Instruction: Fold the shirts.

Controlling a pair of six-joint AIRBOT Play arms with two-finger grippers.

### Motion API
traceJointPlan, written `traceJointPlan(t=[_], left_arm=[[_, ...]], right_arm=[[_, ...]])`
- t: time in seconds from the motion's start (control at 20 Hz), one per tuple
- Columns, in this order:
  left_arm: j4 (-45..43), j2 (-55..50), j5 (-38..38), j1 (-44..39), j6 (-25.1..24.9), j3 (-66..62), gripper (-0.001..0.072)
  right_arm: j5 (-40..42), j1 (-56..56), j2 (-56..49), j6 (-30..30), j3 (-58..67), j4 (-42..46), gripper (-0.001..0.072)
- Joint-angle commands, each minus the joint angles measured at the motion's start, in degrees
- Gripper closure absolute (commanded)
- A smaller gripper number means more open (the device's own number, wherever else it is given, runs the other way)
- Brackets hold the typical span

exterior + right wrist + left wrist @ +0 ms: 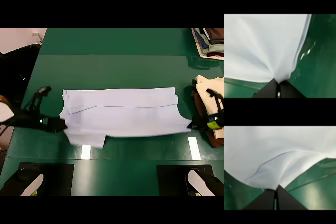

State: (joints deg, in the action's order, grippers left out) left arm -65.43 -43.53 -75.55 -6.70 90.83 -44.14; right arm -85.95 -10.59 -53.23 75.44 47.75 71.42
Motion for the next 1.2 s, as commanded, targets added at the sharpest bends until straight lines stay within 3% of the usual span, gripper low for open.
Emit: traceJointPlan(t=[0.0, 0.2, 0.55, 0.6, 0.65, 0.7, 0.75, 0.9, 0.95, 1.0, 1.05, 1.1, 1.15], left_arm=[[-5.3, -7.6, 10.5, 0.0, -1.2, -6.3, 0.0685], [-8.1, -22.4, 22.4, 0.0, -1.2, -14.3, 0.0684], [-8.1, -33.9, 31.9, 0.0, -1.2, -21.0, 0.0681], [-8.1, -33.8, 32.3, 0.0, -1.2, -21.0, 0.0527], [-8.1, -33.8, 32.5, 0.0, -0.7, -21.1, 0.0265], [-8.1, -33.8, 32.0, 0.0, -0.7, -21.5, 0.0207], [-8.1, -33.8, 30.3, 0.0, -0.8, -22.4, 0.0205], [-8.1, -33.3, 23.9, 0.0, -1.3, -25.6, 0.0207], [-7.5, -33.2, 22.0, 0.0, -1.3, -26.1, 0.0324], [-6.9, -33.2, 20.4, 0.0, -1.3, -26.1, 0.0614], [-6.1, -33.2, 19.2, 0.0, -1.4, -26.1, 0.0674], [-5.3, -33.2, 18.8, 0.0, -1.3, -26.1, 0.0675], [-3.5, -33.2, 18.5, 0.0, -1.3, -26.1, 0.0675]], right_arm=[[5.1, 3.2, -6.8, 0.1, 7.7, -1.0, 0.0695], [13.1, 7.2, -21.2, 0.9, 19.3, -3.9, 0.0694], [13.0, 7.3, -38.4, 0.8, 35.2, -11.1, 0.0691], [12.7, 7.3, -40.0, 0.7, 37.0, -12.7, 0.0635], [12.2, 7.1, -41.3, 0.5, 38.4, -14.3, 0.0431], [11.4, 6.6, -42.1, 0.2, 39.6, -15.6, 0.0289], [10.2, 5.8, -42.4, -1.2, 40.2, -16.9, 0.0269], [4.6, 1.9, -42.2, -3.6, 40.3, -17.3, 0.0270], [2.6, -0.1, -42.3, -3.6, 40.3, -17.2, 0.0269], [1.3, -2.1, -42.4, -3.6, 40.2, -17.2, 0.0259], [0.7, -3.7, -42.6, -3.6, 40.2, -17.3, 0.0248], [0.2, -5.3, -42.9, -3.6, 40.0, -17.3, 0.0167], [0.2, -6.6, -43.1, -3.6, 39.3, -17.5, 0.0140]])
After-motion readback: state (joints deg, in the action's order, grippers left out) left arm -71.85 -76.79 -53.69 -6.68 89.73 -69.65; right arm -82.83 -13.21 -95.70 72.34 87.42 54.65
